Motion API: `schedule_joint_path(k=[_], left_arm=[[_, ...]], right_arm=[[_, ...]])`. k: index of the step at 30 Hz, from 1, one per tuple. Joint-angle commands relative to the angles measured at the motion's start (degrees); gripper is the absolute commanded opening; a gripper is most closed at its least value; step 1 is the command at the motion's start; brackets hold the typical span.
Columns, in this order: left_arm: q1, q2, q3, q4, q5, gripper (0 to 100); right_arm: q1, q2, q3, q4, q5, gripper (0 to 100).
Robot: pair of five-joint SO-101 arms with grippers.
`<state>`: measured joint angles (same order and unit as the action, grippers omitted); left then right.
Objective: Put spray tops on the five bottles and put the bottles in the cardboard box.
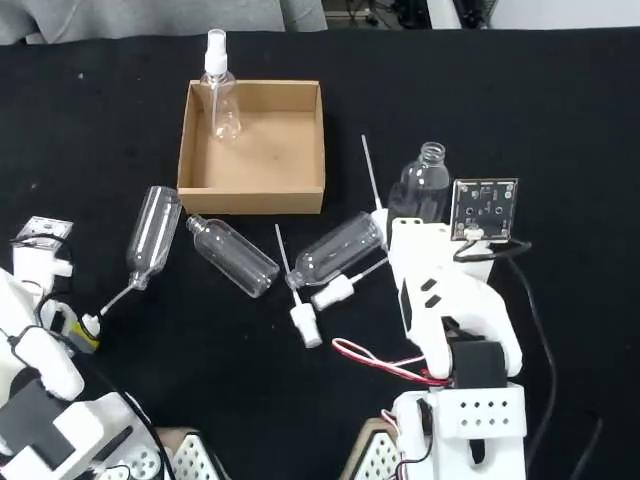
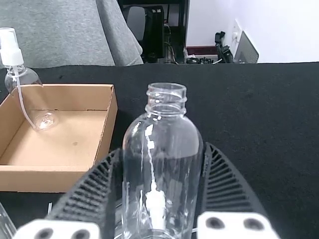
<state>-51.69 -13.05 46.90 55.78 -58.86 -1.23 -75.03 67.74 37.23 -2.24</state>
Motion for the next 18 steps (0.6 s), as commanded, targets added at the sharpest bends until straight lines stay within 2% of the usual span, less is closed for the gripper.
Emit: schedule_joint_path(k=[1,7,18], left_arm=[[-1.10,-2.02,-2.95,-2.99,2.73,25],[-1.19,-1.67,-2.68,-10.29,7.30,25],[-1.10,-1.67,-2.86,-18.46,12.04,25]], right_arm=[[0.79,-0.75,-0.22,-1.85,0.26,11.7],[0.79,-0.75,-0.22,-1.85,0.26,11.7],[0.79,-0.75,-0.22,-1.85,0.26,11.7]])
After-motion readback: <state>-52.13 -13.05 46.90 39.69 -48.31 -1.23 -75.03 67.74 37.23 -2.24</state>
